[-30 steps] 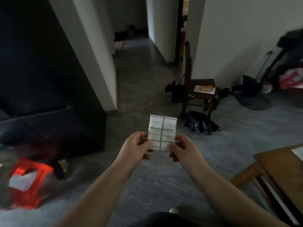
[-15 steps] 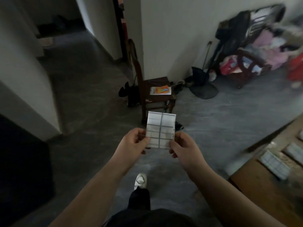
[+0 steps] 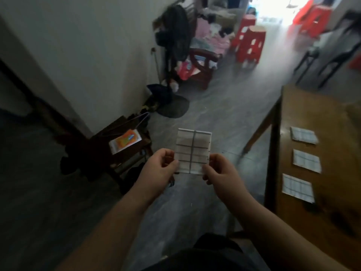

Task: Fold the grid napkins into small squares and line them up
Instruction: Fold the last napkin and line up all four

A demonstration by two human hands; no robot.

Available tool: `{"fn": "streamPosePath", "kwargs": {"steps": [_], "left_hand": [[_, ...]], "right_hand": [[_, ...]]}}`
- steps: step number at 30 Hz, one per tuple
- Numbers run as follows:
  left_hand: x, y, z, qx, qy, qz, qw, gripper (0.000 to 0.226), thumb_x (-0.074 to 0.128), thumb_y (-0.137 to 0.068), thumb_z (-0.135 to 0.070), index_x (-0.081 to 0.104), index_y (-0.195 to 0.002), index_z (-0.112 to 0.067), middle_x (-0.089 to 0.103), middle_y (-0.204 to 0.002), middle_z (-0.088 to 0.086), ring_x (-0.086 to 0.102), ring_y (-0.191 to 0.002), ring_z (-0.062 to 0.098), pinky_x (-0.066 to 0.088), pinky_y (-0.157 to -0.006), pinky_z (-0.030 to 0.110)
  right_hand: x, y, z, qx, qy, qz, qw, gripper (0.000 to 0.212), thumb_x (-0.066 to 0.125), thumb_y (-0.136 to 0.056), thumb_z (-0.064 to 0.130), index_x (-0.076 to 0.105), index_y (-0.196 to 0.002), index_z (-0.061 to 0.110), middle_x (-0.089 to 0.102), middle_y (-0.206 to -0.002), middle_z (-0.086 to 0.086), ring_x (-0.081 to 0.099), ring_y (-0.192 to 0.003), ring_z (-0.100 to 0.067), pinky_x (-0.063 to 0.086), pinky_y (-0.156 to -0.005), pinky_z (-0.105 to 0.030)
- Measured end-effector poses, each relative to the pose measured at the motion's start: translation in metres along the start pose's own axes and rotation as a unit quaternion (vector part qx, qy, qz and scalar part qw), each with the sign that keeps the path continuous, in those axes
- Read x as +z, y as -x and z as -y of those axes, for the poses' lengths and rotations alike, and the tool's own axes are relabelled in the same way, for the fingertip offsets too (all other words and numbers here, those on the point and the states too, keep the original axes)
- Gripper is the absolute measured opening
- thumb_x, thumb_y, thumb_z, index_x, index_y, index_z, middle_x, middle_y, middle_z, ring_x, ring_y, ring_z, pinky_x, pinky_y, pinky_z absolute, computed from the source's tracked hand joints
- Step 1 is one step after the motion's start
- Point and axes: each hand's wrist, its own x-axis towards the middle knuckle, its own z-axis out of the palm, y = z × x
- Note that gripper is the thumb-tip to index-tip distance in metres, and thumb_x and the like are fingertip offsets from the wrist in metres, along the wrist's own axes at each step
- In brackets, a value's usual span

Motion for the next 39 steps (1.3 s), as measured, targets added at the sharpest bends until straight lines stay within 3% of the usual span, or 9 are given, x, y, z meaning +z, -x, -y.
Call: {"fn": "streamPosePath", "kwargs": {"steps": [3,7,11,19,24,28,33,39], "left_hand": [[0.031,-0.059,-0.022,0.008,-0.017,0.057,0.998,0.010,0.063,-0.097,-0.009,0.062,-0.102,-0.017,0.070,-0.095,0.008,0.065,-0.072,0.007,0.054,-0.063,0.025],[0.083,-0.146,-0.046,0.019,-0.034,0.119,0.992,0.010,0.064,-0.097,-0.010,0.061,-0.102,-0.019,0.070,-0.095,0.012,0.066,-0.075,0.016,0.055,-0.067,0.033],[0.147,-0.236,-0.079,0.040,-0.068,0.168,0.983,0.014,0.064,-0.097,-0.010,0.059,-0.099,-0.023,0.068,-0.087,0.003,0.064,-0.066,0.005,0.051,-0.059,0.023],[0.271,-0.372,-0.159,0.064,-0.108,0.254,0.959,0.007,0.063,-0.097,-0.008,0.060,-0.101,-0.014,0.066,-0.082,0.003,0.059,-0.060,0.003,0.048,-0.054,0.020],[0.353,-0.434,-0.187,0.079,-0.142,0.336,0.928,0.008,0.065,-0.097,-0.010,0.063,-0.104,-0.010,0.068,-0.085,0.006,0.061,-0.064,0.008,0.051,-0.057,0.023],[0.424,-0.479,-0.199,0.078,-0.175,0.425,0.885,0.006,0.066,-0.097,-0.014,0.064,-0.101,-0.018,0.071,-0.089,0.006,0.065,-0.070,0.011,0.053,-0.066,0.031],[0.525,-0.550,-0.210,0.104,-0.225,0.522,0.816,0.005,0.068,-0.095,-0.018,0.065,-0.098,-0.021,0.073,-0.084,-0.002,0.067,-0.071,0.010,0.049,-0.063,0.027],[0.634,-0.634,-0.233,0.203,-0.340,0.617,0.680,0.010,0.071,-0.093,-0.027,0.063,-0.100,-0.028,0.073,-0.089,-0.007,0.069,-0.073,0.005,0.053,-0.062,0.022]], "right_hand": [[-0.029,-0.041,-0.002,0.004,-0.024,-0.056,0.998,0.011,0.060,-0.100,0.016,0.062,-0.103,0.026,0.071,-0.092,-0.002,0.067,-0.074,-0.008,0.054,-0.064,-0.018],[-0.078,-0.106,-0.010,0.012,-0.053,-0.114,0.992,0.011,0.061,-0.099,0.015,0.063,-0.105,0.024,0.071,-0.092,-0.003,0.068,-0.079,-0.011,0.054,-0.066,-0.018],[-0.141,-0.180,-0.016,0.014,-0.068,-0.148,0.987,0.012,0.061,-0.099,0.016,0.062,-0.107,0.026,0.071,-0.094,-0.001,0.068,-0.080,-0.008,0.054,-0.066,-0.019],[-0.263,-0.288,-0.005,0.026,-0.083,-0.232,0.969,0.011,0.061,-0.100,0.017,0.061,-0.108,0.026,0.069,-0.097,0.002,0.067,-0.082,-0.004,0.052,-0.066,-0.014],[-0.321,-0.325,-0.022,0.082,-0.099,-0.302,0.945,0.012,0.060,-0.101,0.024,0.060,-0.111,0.030,0.068,-0.101,0.006,0.067,-0.088,-0.002,0.054,-0.065,-0.015],[-0.361,-0.351,-0.044,0.116,-0.096,-0.392,0.908,0.014,0.060,-0.101,0.019,0.059,-0.104,0.033,0.067,-0.100,0.007,0.065,-0.088,-0.004,0.055,-0.068,-0.016],[-0.406,-0.403,-0.078,0.183,-0.091,-0.488,0.849,0.019,0.060,-0.101,0.023,0.054,-0.103,0.041,0.067,-0.101,0.008,0.066,-0.091,-0.010,0.058,-0.081,-0.033],[-0.441,-0.479,-0.100,0.282,-0.151,-0.588,0.743,0.016,0.062,-0.100,0.026,0.058,-0.114,0.032,0.069,-0.101,0.007,0.068,-0.088,-0.009,0.059,-0.080,-0.032]]}}
